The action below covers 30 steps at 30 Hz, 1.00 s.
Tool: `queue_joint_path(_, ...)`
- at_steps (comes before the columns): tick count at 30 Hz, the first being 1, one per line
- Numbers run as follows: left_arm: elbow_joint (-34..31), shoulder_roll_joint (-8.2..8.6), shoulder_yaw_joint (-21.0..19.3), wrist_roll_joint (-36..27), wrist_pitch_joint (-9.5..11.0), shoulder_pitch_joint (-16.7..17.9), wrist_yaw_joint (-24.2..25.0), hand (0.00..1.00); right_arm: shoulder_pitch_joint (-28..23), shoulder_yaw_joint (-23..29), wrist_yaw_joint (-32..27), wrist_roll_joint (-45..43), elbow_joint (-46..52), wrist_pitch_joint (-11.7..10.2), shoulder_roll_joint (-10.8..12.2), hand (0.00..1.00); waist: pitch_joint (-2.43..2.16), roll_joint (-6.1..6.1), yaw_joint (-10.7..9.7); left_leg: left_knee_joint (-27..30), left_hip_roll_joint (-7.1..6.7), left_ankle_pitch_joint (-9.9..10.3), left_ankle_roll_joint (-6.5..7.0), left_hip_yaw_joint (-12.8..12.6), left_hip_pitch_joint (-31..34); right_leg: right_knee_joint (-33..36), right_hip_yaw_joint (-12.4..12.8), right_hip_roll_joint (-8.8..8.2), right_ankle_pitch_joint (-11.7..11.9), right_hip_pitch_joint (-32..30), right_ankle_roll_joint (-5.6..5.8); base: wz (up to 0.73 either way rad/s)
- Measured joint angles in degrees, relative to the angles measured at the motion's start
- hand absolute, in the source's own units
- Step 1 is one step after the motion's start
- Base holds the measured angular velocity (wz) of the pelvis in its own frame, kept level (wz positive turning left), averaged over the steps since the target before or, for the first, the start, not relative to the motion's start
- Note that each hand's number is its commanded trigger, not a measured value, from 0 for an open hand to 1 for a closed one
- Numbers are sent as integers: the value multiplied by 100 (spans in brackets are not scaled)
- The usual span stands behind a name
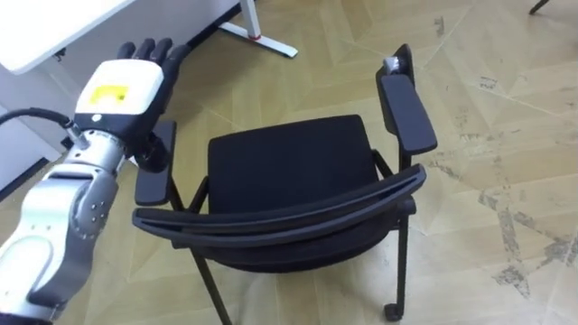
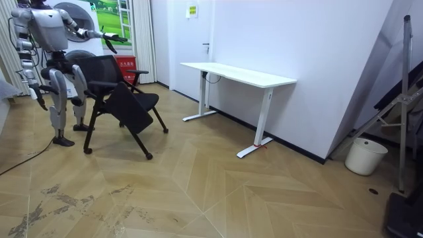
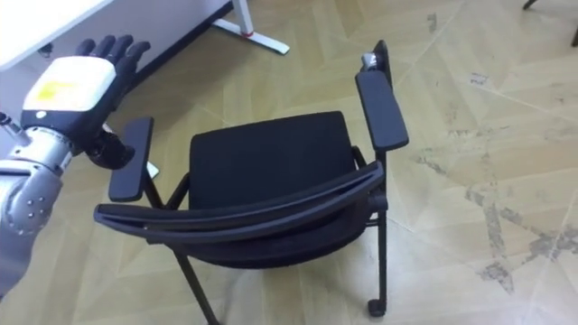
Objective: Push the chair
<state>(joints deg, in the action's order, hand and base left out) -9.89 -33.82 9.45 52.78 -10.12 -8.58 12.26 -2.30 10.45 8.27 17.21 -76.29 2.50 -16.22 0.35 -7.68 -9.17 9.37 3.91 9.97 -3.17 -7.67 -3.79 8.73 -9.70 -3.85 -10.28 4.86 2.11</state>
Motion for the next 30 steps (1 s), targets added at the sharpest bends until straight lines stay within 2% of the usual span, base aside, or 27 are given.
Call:
queue_joint_path(1, -132, -106, 0, 2, -22, 0, 171, 0, 31, 3, -19, -53, -42, -3, -32, 0, 2, -3, -2, 0, -7, 0, 0, 60, -1, -2, 8, -1, 0, 5, 0, 4)
queue_joint_path(4, -225, -190, 0, 59, -105, -1, 571, 0, 122, 2, -70, -199, -190, -10, -94, 0, 10, -21, -10, -3, -22, 0, 0, 181, -24, -2, 13, -7, 0, 38, 0, 5)
queue_joint_path(8, -224, -262, -1, 61, -194, 0, 1083, 0, 200, 11, -136, -204, -315, -7, -101, 0, 31, -11, 4, -5, -23, 0, 0, 188, -45, -3, 11, -7, 0, 64, 0, 0)
queue_joint_path(11, -224, -419, -2, 49, -285, -4, 1463, 0, 264, 42, -177, -247, -395, -2, -101, 0, 68, 0, -5, -5, -23, 0, 0, 180, -32, -4, 4, -8, 0, 53, 1, 1)
queue_joint_path(15, -345, -588, -17, 39, -457, -46, 2121, 0, 234, 107, -177, -440, -374, 6, -116, 0, 65, -9, 16, 8, -25, 0, 0, 197, 125, -1, -8, -10, -1, -90, 1, 3)
queue_joint_path(18, -513, -619, -17, -38, -554, -155, 2597, 0, 188, 217, -171, -441, -409, 7, -161, 0, 46, -39, 48, 26, -32, 0, 0, 227, 170, 0, -63, -16, -1, -95, 1, 8)
queue_joint_path(20, -629, -814, -16, -227, -583, -375, 2891, 0, 156, 325, -189, -426, -428, 4, -188, 0, 30, -64, 109, 52, -32, 0, 0, 221, 216, -8, -58, -16, -1, -119, 2, 5)
queue_joint_path(22, -788, -1222, -16, -496, -653, -809, 3197, 0, 94, 334, -233, -437, -429, 5, -205, 0, 15, -96, 175, 86, -31, 0, 0, 228, 223, -7, -59, -19, -2, -101, 2, 4)
queue_joint_path(24, -849, -1499, -17, -658, -767, -1065, 3367, 0, 59, 327, -244, -421, -426, 4, -213, 0, -22, -148, 210, 103, -35, 0, 0, 228, 211, -6, -63, -27, -2, -85, 2, 0)
queue_joint_path(26, -890, -1621, -17, -711, -839, -1226, 3494, 0, 41, 322, -256, -406, -427, 6, -209, 0, -35, -168, 261, 103, -37, 0, 0, 228, 191, 2, -60, -30, -2, -74, 2, -2)
queue_joint_path(27, -1000, -1670, -17, -709, -870, -1251, 3608, 0, 19, 323, -257, -410, -427, 6, -206, 0, -56, -206, 287, 102, -37, 0, 0, 228, 170, 4, -56, -30, -2, -62, 2, 0)
queue_joint_path(30, -1349, -1676, -17, -783, -884, -1261, 3923, 0, -55, 318, -272, -408, -433, 11, -203, 0, -36, -231, 348, 101, -41, 0, 0, 235, 75, -10, -64, -34, -13, 5, 4, 1)
